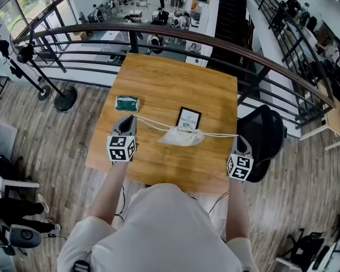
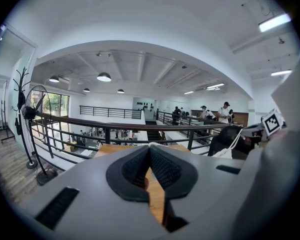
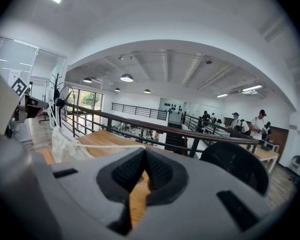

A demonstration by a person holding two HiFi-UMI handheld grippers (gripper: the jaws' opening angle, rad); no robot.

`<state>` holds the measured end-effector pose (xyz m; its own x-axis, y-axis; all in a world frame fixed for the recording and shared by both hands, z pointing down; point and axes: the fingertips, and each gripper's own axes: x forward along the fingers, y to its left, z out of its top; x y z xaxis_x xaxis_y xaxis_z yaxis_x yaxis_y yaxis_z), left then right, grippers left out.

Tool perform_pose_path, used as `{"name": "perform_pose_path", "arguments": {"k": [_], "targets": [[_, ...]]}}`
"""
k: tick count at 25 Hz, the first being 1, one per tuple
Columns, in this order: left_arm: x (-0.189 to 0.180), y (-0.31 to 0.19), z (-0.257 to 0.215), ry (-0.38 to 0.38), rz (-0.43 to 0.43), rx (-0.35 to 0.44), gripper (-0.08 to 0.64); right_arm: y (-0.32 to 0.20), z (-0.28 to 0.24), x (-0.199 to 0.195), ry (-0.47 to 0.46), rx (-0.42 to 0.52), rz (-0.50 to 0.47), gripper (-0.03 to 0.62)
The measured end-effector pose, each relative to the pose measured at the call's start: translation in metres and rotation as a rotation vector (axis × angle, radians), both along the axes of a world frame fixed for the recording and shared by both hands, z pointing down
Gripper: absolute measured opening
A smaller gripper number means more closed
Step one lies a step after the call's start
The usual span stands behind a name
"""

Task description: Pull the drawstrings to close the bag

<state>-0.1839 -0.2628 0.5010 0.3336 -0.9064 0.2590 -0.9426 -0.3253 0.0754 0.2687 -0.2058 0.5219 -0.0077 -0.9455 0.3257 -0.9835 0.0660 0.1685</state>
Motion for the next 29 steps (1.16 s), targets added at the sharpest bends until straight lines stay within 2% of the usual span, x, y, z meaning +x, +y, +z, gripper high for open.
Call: {"name": "perform_pose_path", "arguments": {"k": [29], "targets": [[-0.02,0.008,0.003,0.0,-0.017,-0.004,-0.004,0.005,0.004,-0.015,-0.004,0.007,0.0,0.003]]}}
